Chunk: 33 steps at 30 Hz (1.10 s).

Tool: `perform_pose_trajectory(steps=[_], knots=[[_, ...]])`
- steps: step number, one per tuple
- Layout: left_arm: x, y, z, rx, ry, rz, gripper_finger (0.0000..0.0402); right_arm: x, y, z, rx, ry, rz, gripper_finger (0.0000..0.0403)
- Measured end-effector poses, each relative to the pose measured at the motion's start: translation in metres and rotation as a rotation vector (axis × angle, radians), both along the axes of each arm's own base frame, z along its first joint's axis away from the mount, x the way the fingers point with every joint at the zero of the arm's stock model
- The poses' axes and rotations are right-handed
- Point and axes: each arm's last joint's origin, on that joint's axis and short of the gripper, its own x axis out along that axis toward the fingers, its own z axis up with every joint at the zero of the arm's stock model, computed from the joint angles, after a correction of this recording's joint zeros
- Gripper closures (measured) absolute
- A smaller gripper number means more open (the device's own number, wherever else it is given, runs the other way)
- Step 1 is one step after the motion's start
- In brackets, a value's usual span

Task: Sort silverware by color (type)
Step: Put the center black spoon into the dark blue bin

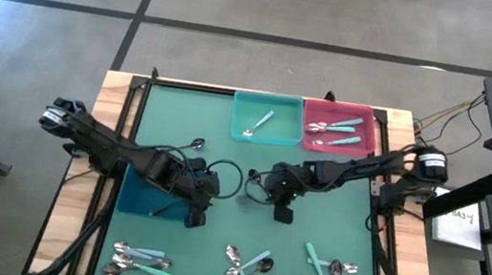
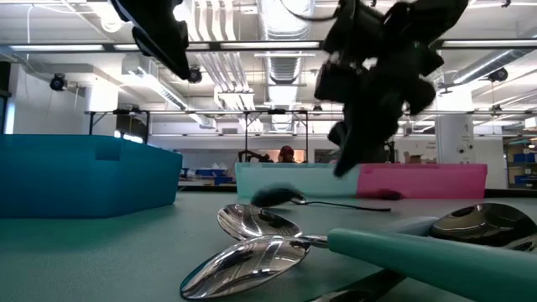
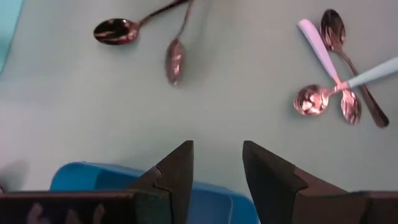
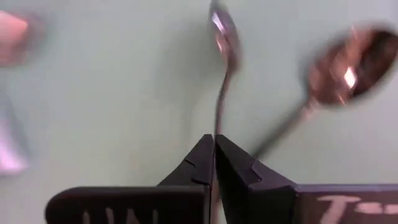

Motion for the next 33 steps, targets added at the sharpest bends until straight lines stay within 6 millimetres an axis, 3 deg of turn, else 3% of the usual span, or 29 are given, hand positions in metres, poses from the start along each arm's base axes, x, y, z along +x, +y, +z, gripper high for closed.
perform_pose_trajectory(steps=[8,15,27,33], knots=[[0.001,-0.004,0.001,-0.006,-0.029,0.000,0.0278,0.000,0.005,0.009,0.042,-0.050,0.043,0.0395],[0.002,-0.004,0.001,-0.008,-0.035,-0.001,0.0278,0.004,0.004,-0.005,0.039,-0.007,0.028,0.0391],[-0.001,-0.011,0.001,0.002,-0.028,-0.039,0.0278,0.010,0.004,-0.034,0.037,0.074,0.018,0.0290],[-0.001,-0.012,0.001,-0.004,-0.034,-0.036,0.0278,0.011,0.004,-0.045,0.001,0.098,0.044,0.0293]])
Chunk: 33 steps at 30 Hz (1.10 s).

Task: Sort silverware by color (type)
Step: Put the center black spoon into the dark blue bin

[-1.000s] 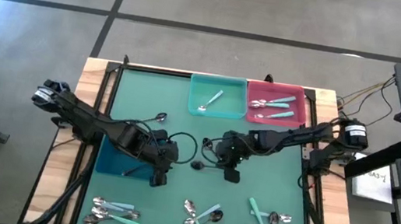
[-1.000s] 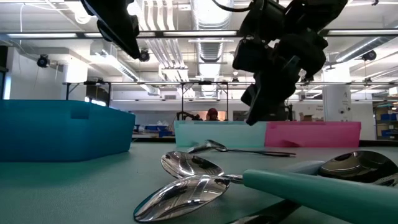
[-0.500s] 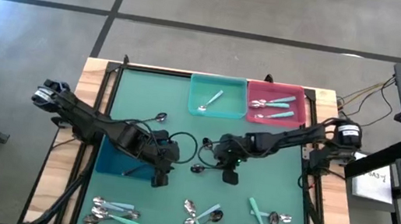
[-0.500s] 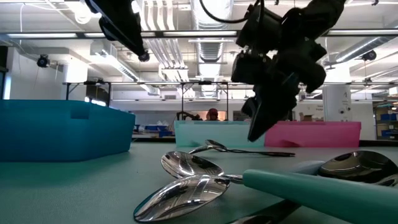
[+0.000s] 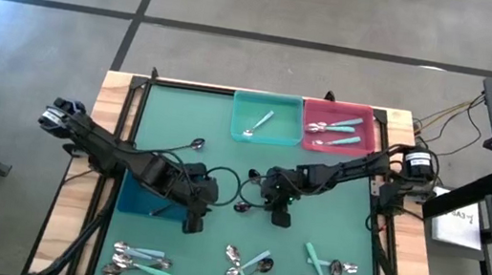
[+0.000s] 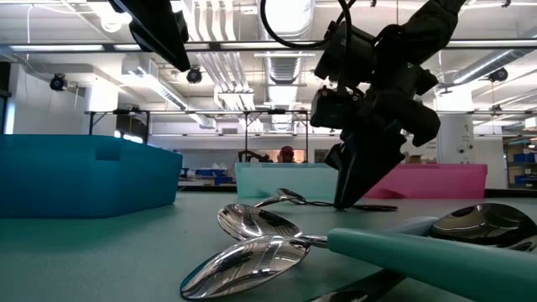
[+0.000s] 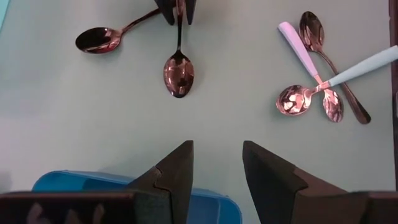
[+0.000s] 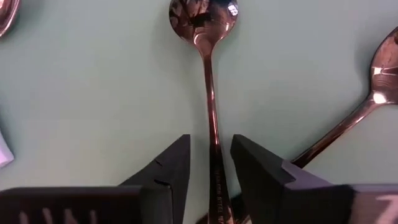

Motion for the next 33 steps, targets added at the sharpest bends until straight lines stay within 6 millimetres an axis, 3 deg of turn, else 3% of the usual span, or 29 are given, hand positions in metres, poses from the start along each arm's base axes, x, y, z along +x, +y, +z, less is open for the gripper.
perform_pose_trajectory(steps=[8,16,27,33], knots=[[0.001,0.000,0.000,-0.006,-0.009,0.006,0.0278,0.000,0.000,-0.001,-0.031,-0.005,0.025,0.0383],[0.000,-0.001,0.000,-0.005,-0.008,0.003,0.0278,-0.001,0.000,0.004,-0.009,-0.012,-0.011,0.0392],[-0.002,-0.012,-0.025,0.093,-0.075,0.017,0.0278,-0.007,0.000,0.049,-0.029,-0.177,0.031,0.0393],[0.003,-0.011,-0.029,0.179,-0.176,0.079,0.0278,-0.012,-0.004,0.080,-0.152,-0.315,-0.022,0.0394]])
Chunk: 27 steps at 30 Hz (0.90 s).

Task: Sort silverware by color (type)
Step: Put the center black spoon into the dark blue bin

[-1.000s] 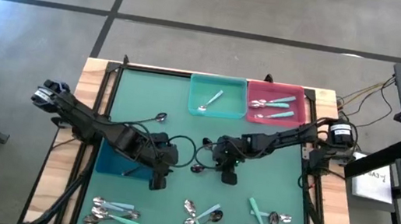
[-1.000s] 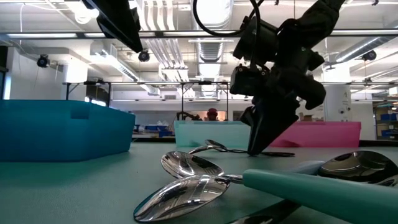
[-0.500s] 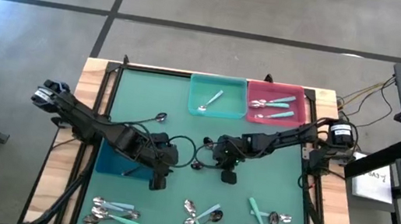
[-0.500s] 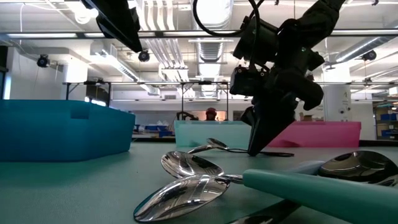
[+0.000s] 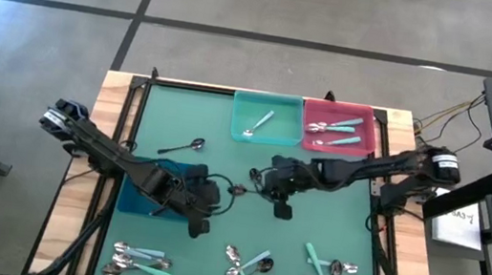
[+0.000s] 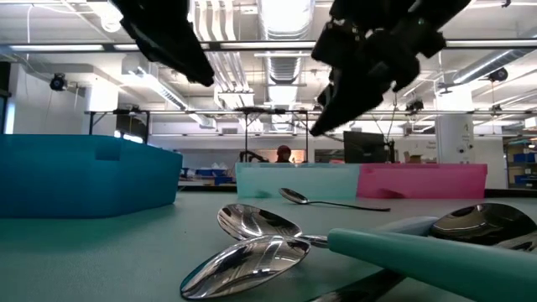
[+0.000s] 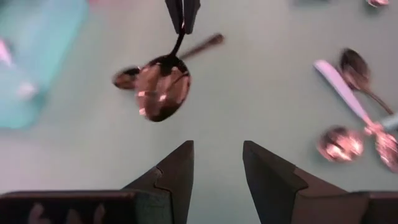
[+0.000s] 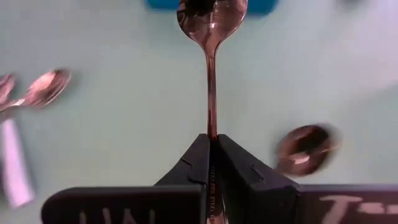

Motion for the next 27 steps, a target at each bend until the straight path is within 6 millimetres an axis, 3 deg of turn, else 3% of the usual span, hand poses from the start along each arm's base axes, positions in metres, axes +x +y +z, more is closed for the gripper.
perform_pose_trajectory(steps=[8,13,18,27], knots=[[0.005,0.007,0.011,0.251,-0.197,0.231,0.0278,-0.009,-0.011,0.045,-0.212,-0.229,-0.297,0.0394],[0.014,0.008,0.017,0.351,-0.386,0.418,0.0278,-0.004,-0.011,0.065,-0.232,-0.423,-0.311,0.0394],[0.021,0.007,0.022,0.407,-0.508,0.560,0.0278,0.003,-0.009,0.070,-0.290,-0.518,-0.268,0.0394],[0.031,0.009,0.027,0.353,-0.609,0.627,0.0278,0.006,-0.008,0.071,-0.358,-0.551,-0.216,0.0394]])
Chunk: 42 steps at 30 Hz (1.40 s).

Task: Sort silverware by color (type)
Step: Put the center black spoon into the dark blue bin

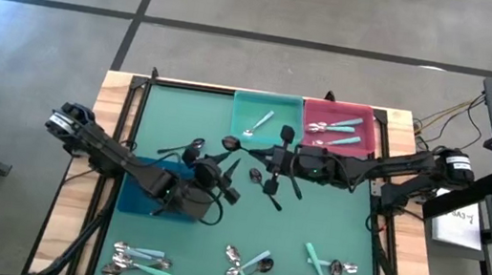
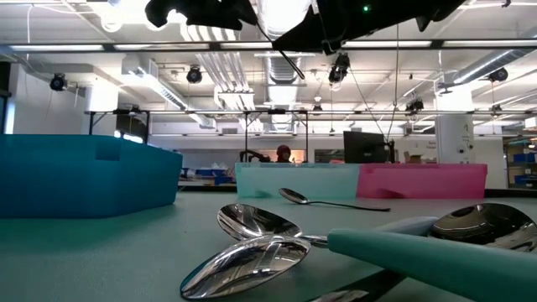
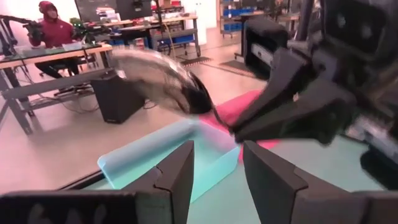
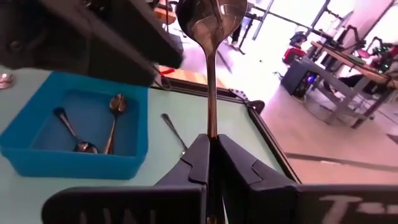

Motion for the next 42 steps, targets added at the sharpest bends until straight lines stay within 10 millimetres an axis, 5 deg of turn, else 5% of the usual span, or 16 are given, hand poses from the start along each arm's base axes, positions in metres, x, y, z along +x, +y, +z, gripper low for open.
perform_pose_trajectory(steps=[19,27,42], knots=[[0.012,0.018,0.020,-0.058,-0.138,-0.044,0.0281,0.001,0.007,0.007,-0.025,-0.067,0.083,0.0394],[0.013,0.018,0.019,-0.059,-0.116,-0.095,0.0388,0.001,0.007,0.009,-0.055,-0.077,0.086,0.0394],[0.008,0.020,0.032,0.005,-0.047,-0.184,0.0401,0.001,0.007,0.012,-0.030,-0.105,0.085,0.0391]])
